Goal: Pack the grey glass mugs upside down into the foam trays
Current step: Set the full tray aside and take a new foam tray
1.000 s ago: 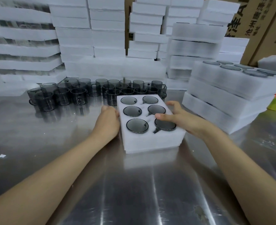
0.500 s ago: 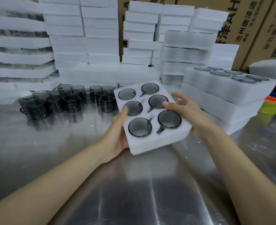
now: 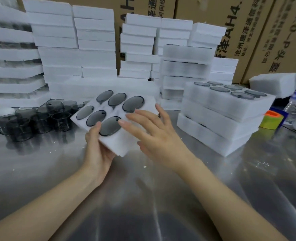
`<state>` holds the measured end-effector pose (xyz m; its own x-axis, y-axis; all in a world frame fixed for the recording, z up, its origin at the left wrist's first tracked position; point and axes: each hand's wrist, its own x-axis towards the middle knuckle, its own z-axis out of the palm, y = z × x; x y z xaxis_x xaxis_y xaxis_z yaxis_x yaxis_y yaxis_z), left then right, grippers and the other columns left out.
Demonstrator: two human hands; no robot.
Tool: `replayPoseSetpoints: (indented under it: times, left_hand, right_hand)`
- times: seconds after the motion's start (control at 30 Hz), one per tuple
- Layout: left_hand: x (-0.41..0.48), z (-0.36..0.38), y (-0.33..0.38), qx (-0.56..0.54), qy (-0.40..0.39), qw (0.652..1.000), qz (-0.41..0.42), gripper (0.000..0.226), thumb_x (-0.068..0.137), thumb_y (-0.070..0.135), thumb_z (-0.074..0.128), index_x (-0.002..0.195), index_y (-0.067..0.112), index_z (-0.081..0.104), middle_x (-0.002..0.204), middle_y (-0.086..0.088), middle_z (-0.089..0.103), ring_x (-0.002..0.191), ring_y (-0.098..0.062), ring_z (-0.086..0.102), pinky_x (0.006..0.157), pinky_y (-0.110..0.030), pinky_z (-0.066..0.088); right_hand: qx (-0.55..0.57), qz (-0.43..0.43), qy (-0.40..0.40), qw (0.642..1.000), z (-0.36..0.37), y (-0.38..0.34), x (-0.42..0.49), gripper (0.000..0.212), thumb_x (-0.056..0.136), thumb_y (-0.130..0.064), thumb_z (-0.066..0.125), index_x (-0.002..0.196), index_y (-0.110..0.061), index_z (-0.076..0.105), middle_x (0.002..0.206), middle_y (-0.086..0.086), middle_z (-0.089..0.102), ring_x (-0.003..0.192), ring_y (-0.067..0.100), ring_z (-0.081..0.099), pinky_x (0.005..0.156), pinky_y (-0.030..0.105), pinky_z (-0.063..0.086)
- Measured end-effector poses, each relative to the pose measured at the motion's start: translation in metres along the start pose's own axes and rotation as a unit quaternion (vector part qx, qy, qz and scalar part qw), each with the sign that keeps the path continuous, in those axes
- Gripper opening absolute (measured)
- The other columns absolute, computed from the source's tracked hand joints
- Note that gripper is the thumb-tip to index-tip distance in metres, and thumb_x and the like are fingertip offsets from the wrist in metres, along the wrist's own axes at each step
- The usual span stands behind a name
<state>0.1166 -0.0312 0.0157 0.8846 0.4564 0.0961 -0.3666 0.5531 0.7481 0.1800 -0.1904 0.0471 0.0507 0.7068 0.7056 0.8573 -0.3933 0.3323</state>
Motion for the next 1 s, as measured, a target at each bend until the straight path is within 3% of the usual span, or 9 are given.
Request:
replayPoseSetpoints:
  times: [0.1, 0.2, 0.33, 0.6, 0.73, 0.83, 0.93, 1.0]
  left_hand:
    - [-0.002, 0.002, -0.004, 0.048, -0.071, 0.996, 0.025, 0.071, 0.087, 0.050, 0.054, 0.145, 0.015, 0.036, 0.135, -0.008, 0.059, 0.119, -0.026, 0.060, 0.073, -0.033, 0.058]
    - [-0.003, 0.006, -0.008, 0.117, -0.154, 0.980, 0.050, 0.069, 0.087, 0.054, 0.050, 0.148, 0.028, 0.029, 0.130, -0.005, 0.061, 0.106, -0.028, 0.066, 0.072, -0.037, 0.059]
    - [-0.001, 0.003, -0.015, 0.151, -0.159, 0.975, 0.031, 0.067, 0.086, 0.044, 0.042, 0.149, 0.030, 0.021, 0.122, -0.005, 0.067, 0.104, -0.027, 0.068, 0.074, -0.033, 0.059]
    - [0.000, -0.002, -0.015, 0.185, -0.154, 0.970, -0.028, 0.063, 0.083, 0.047, 0.042, 0.140, 0.021, 0.042, 0.128, -0.001, 0.062, 0.105, -0.026, 0.067, 0.086, -0.042, 0.052]
    - [-0.001, -0.001, -0.016, 0.202, -0.162, 0.965, -0.032, 0.059, 0.083, 0.045, 0.040, 0.135, 0.018, 0.047, 0.127, -0.006, 0.061, 0.094, -0.027, 0.068, 0.080, -0.038, 0.053]
    - [0.000, -0.001, -0.017, 0.208, -0.166, 0.963, -0.037, 0.059, 0.082, 0.046, 0.040, 0.133, 0.017, 0.049, 0.127, -0.009, 0.061, 0.090, -0.025, 0.068, 0.077, -0.036, 0.054]
    - [0.002, -0.003, -0.017, 0.213, -0.172, 0.960, -0.050, 0.059, 0.084, 0.046, 0.038, 0.133, 0.015, 0.051, 0.126, -0.011, 0.061, 0.088, -0.024, 0.067, 0.077, -0.037, 0.052]
    - [0.003, -0.004, -0.018, 0.217, -0.175, 0.959, -0.057, 0.057, 0.086, 0.046, 0.036, 0.131, 0.014, 0.052, 0.125, -0.010, 0.061, 0.088, -0.025, 0.067, 0.078, -0.038, 0.051]
  right_hand:
    - [-0.035, -0.003, 0.096, 0.995, -0.004, 0.010, 0.000, 0.054, 0.075, 0.003, 0.053, 0.120, -0.021, 0.068, 0.113, 0.003, 0.068, 0.113, 0.019, 0.062, 0.101, 0.059, 0.037]
    - [-0.024, 0.052, 0.179, 0.982, -0.013, 0.032, -0.006, 0.047, 0.071, 0.002, 0.063, 0.116, -0.011, 0.069, 0.107, 0.006, 0.061, 0.103, 0.020, 0.055, 0.101, 0.059, 0.040]
    - [0.003, 0.140, 0.224, 0.964, -0.028, 0.057, -0.017, 0.055, 0.067, 0.009, 0.070, 0.120, 0.000, 0.063, 0.110, 0.005, 0.040, 0.103, 0.023, 0.046, 0.105, 0.061, 0.035]
    - [-0.066, 0.192, 0.389, 0.899, -0.058, 0.086, -0.027, 0.048, 0.068, 0.012, 0.073, 0.114, 0.000, 0.062, 0.108, 0.007, 0.040, 0.102, 0.026, 0.044, 0.082, 0.069, 0.044]
    - [-0.140, 0.207, 0.457, 0.854, -0.078, 0.113, -0.035, 0.041, 0.075, 0.004, 0.072, 0.114, -0.002, 0.059, 0.109, 0.007, 0.039, 0.103, 0.026, 0.042, 0.089, 0.064, 0.044]
    - [-0.144, 0.265, 0.436, 0.848, -0.090, 0.135, -0.040, 0.044, 0.074, 0.001, 0.065, 0.117, -0.002, 0.059, 0.116, 0.008, 0.043, 0.110, 0.020, 0.040, 0.098, 0.033, 0.041]
    - [-0.072, 0.370, 0.317, 0.870, -0.092, 0.152, -0.048, 0.051, 0.076, 0.007, 0.054, 0.125, -0.004, 0.057, 0.127, 0.018, 0.047, 0.123, 0.013, 0.037, 0.105, 0.030, 0.039]
    - [-0.015, 0.406, 0.258, 0.876, -0.090, 0.159, -0.056, 0.055, 0.077, 0.012, 0.048, 0.128, -0.008, 0.055, 0.132, 0.013, 0.046, 0.131, 0.013, 0.035, 0.111, 0.021, 0.030]
